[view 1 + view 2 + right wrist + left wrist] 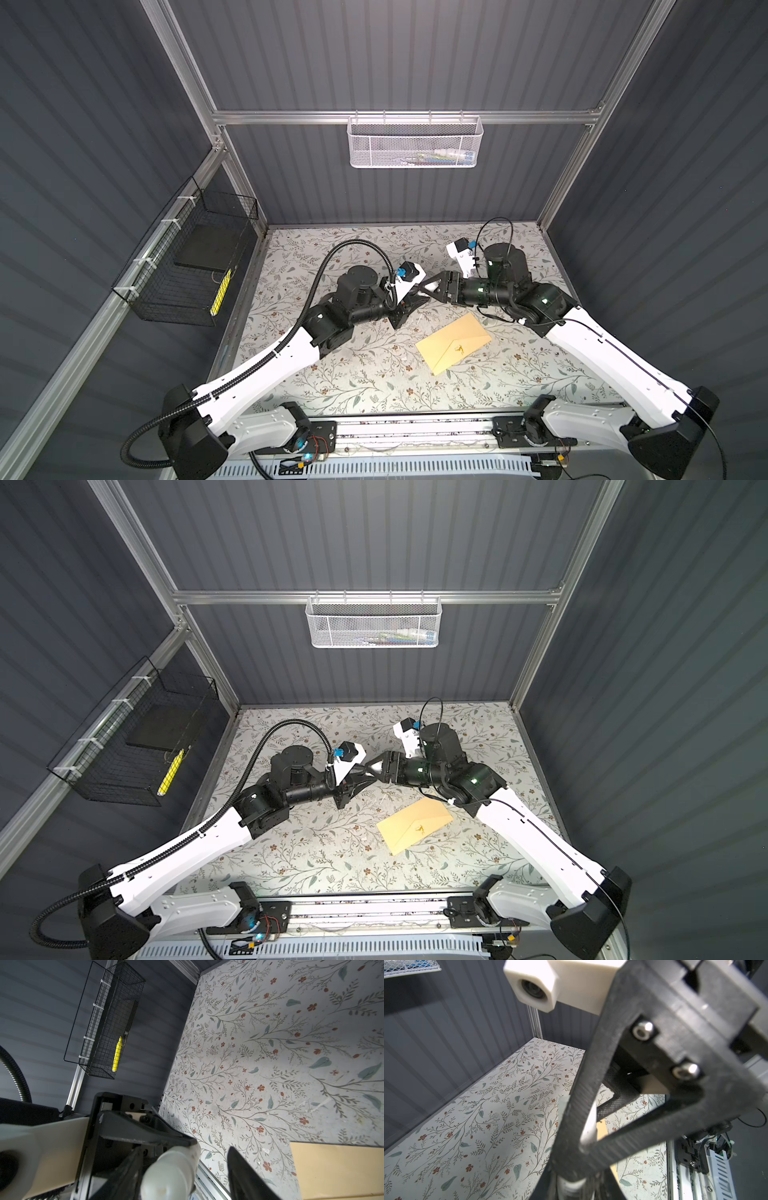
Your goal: Place the letter into the envelope and seal it
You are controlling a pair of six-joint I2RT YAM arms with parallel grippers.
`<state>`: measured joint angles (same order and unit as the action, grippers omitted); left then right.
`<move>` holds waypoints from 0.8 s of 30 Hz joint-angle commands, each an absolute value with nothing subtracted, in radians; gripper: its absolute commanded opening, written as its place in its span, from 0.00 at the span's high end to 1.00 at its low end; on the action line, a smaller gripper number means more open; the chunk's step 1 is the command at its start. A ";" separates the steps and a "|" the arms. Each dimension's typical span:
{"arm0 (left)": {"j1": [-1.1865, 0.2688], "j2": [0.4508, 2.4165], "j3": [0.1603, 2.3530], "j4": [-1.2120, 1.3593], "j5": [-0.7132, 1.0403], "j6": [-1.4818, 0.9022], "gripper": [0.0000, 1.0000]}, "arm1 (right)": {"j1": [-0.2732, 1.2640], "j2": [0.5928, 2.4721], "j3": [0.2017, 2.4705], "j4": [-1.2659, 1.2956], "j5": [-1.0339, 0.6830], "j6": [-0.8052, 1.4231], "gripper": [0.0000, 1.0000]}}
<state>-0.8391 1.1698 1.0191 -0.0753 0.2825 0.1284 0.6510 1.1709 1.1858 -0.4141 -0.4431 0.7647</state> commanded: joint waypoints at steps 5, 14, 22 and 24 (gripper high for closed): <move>-0.846 1.157 0.993 -0.056 0.304 0.139 1.00 | 0.659 1.186 1.204 -0.407 -0.425 0.778 0.57; -0.846 1.130 0.955 -0.046 0.271 0.126 0.77 | 0.658 1.168 1.210 -0.425 -0.406 0.802 0.91; -0.846 1.110 0.929 -0.058 0.280 0.129 0.53 | 0.655 1.155 1.227 -0.469 -0.384 0.792 0.93; -0.847 1.102 0.921 -0.057 0.276 0.132 0.52 | 0.655 1.155 1.228 -0.467 -0.390 0.792 0.93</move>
